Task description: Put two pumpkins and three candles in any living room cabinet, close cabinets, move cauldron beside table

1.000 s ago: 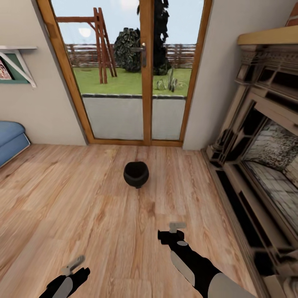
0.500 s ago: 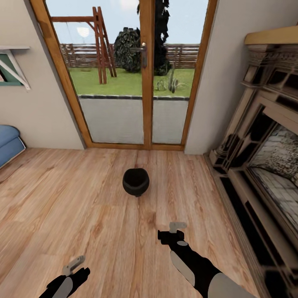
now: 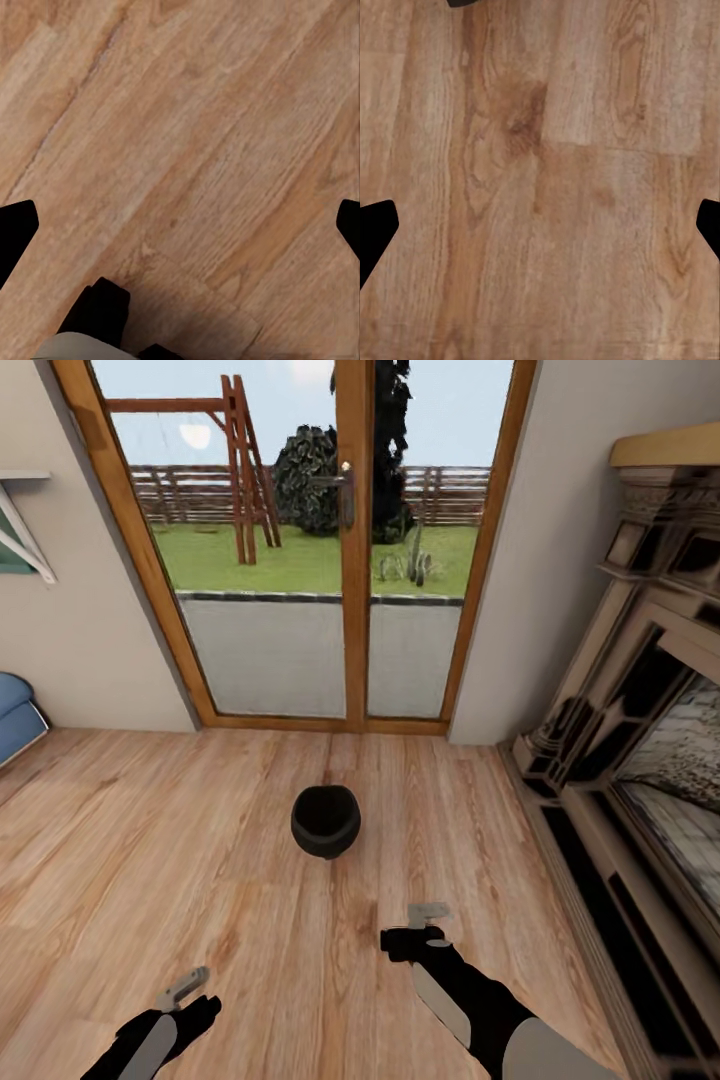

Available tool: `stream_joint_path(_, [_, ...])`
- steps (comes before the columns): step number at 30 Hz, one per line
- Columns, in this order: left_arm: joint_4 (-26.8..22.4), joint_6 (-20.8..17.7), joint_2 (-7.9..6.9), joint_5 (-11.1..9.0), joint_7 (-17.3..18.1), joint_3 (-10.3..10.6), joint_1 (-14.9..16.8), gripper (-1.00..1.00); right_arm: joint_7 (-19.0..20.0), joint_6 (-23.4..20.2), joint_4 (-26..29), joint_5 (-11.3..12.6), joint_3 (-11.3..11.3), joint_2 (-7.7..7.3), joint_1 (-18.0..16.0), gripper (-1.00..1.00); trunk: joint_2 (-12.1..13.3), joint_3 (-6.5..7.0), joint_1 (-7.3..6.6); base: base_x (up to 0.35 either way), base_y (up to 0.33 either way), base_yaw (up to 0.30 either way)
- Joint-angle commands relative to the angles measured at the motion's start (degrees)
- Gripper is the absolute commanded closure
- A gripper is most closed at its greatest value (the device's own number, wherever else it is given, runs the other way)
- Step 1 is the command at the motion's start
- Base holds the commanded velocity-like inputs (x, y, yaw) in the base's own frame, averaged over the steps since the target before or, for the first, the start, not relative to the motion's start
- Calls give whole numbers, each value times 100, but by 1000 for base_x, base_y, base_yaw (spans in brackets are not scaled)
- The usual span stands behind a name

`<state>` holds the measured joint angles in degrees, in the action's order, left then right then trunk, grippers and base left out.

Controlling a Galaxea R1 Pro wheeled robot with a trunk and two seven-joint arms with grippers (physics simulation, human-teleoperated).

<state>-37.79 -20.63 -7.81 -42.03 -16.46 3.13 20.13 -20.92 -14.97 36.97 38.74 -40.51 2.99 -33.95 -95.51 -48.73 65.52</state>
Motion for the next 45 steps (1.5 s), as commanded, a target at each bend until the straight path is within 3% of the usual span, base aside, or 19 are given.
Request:
stream_joint_path(1, [-91, -279, -18, -16, -62, 38, 89, -100, -49, -358, 20, 43, -15, 4, -6, -100, -2, -5, 3, 317, -41, 0])
stream_joint_path(4, [-337, -988, -53, 70, -73, 47, 335, -100, -71, -1007, 196, 60, 2, 20, -24, -100, -2, -5, 3, 318, -18, 0])
stream_joint_path(7, [-664, -1403, -69, 158, -83, 53, 551, -100, -92, -1527, 508, 133, 10, 26, -50, -100, -2, -5, 3, 318, -5, 0])
stream_joint_path(8, [-884, -1667, -78, 269, -84, 51, 626, -100, -98, -1861, 592, 259, 13, 30, -61, -100, -2, -5, 3, 319, -1, 0])
stream_joint_path(11, [-1378, -2329, -122, 373, -80, 41, 714, -100, -170, -2327, 670, 606, 14, 34, -73, -100, -2, -5, 3, 316, -1, 0])
stream_joint_path(14, [-1669, -2585, -170, 397, -75, 47, 732, -100, -359, -2591, 713, 867, 16, 39, -103, -100, -2, -5, 3, 278, 0, 0])
stream_joint_path(18, [-1903, -2830, -313, 397, -71, 36, 769, -100, -677, -2859, 942, 1044, 32, 43, -191, -100, -2, -5, 3, 282, 0, 0])
stream_joint_path(20, [-2012, -3008, -342, 405, -72, 36, 834, -100, -921, -3084, 1233, 1103, 264, 41, -217, -100, -2, -5, 3, 303, 0, 0])
stream_joint_path(24, [-2061, -3140, -355, 410, -76, 27, 898, -100, -1702, -3656, 1962, 1136, 1042, 22, -232, -100, -2, -5, 3, 316, 0, 0])
stream_joint_path(27, [-2081, -3159, -340, 401, -88, 27, 910, -100, -2134, -3840, 2233, 1150, 1348, 23, -234, -100, -2, -5, 3, 326, 0, 0])
stream_joint_path(32, [-2107, -3166, -289, 398, -109, 50, 913, -100, -2297, -3886, 2316, 1156, 1462, 26, -235, -100, -2, -5, 3, 329, 0, 0])
stream_joint_path(45, [-2070, -3166, -288, 395, -109, 56, 914, -100, -2296, -3801, 2323, 1167, 1471, 52, -235, -100, -2, -5, 3, 305, 0, 0])
